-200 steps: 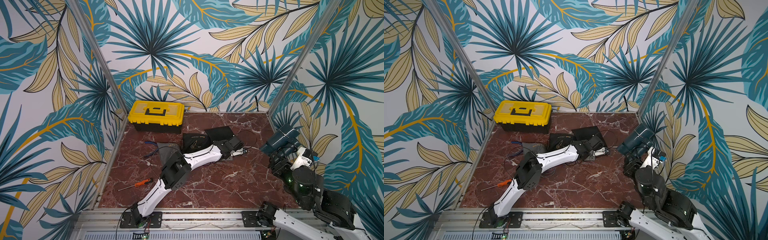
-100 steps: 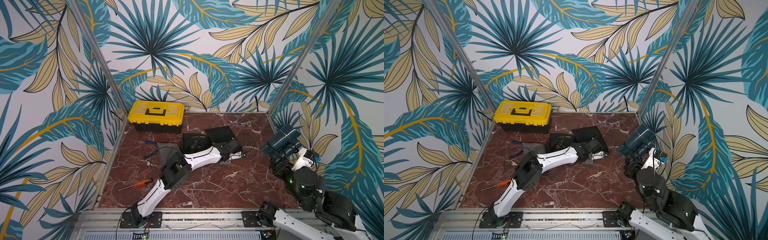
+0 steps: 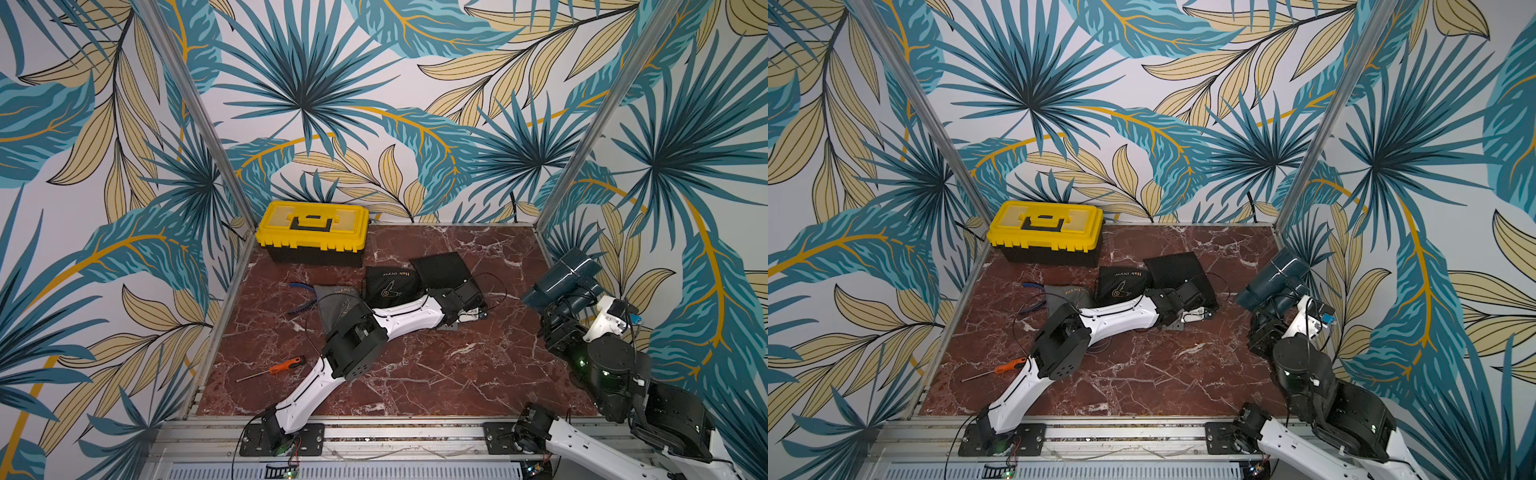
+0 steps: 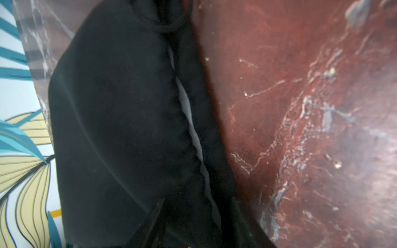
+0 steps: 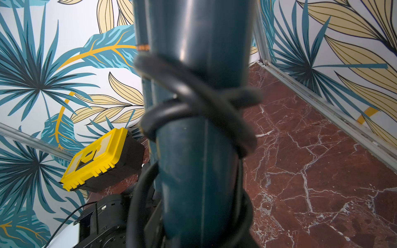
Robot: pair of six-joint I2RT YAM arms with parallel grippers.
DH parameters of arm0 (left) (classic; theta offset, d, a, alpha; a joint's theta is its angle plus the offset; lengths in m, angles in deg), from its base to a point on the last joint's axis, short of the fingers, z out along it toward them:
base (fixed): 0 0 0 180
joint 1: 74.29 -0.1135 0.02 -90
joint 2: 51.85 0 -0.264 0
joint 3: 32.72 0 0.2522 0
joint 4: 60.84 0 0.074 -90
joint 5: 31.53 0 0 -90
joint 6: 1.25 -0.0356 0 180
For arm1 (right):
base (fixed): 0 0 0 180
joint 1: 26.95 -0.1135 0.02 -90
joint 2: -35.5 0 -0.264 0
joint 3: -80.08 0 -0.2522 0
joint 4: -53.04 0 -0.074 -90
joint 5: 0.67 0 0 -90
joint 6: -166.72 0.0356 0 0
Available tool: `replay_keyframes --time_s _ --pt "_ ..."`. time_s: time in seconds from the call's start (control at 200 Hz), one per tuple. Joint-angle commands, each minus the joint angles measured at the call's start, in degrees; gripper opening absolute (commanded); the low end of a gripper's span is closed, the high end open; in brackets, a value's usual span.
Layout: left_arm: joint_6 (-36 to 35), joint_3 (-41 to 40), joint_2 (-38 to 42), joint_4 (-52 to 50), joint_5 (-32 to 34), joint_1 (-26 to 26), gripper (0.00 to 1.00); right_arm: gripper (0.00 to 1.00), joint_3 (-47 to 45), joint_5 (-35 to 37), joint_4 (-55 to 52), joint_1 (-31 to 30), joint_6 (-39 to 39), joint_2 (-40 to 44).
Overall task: Pack away hair dryers
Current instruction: Open the drawstring bag at the center of the board.
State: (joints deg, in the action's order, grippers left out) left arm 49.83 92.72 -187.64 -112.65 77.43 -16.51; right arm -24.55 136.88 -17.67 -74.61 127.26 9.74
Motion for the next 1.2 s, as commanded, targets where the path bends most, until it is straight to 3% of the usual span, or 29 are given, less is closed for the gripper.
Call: replay_keyframes --time_s 0.0,0.165,0.3,0.411,0.666,0.931,1.076,1.197 --pt "-0.27 1.16 -0.62 -0.1 0.81 0.25 0.52 0.0 0.01 1.67 1.59 0.04 -1.3 0.9" --pt "-0.4 1.29 -0.62 0.7 2.15 0.29 0.35 0.0 0.08 1.84 1.69 0.05 -1.5 0.96" --pt "-1.07 1.52 -0.62 1.96 3.53 0.24 0.09 0.0 -0.01 1.84 1.49 0.03 -1.41 1.14" --pt "-1.37 1.96 -0.55 2.0 4.05 0.3 0.0 0.0 0.0 1.84 0.99 0.02 -1.11 1.51" --pt "-1.66 1.86 3.55 0.86 4.26 -0.93 0.0 0.0 1.64 1.89 -4.15 0.04 1.23 0.79" --pt "4.13 9.05 10.92 -8.89 -1.24 -5.72 0.0 0.0 2.58 0.17 -12.77 0.02 6.66 -0.01" --pt "6.82 7.97 15.29 -9.19 -5.18 -7.04 0.0 0.0 1.3 -1.34 -12.01 0.02 6.72 2.67" --pt "11.25 11.26 16.04 -12.39 -8.62 -8.47 0.0 0.0 0.28 -7.29 -8.02 0.06 3.33 1.18"
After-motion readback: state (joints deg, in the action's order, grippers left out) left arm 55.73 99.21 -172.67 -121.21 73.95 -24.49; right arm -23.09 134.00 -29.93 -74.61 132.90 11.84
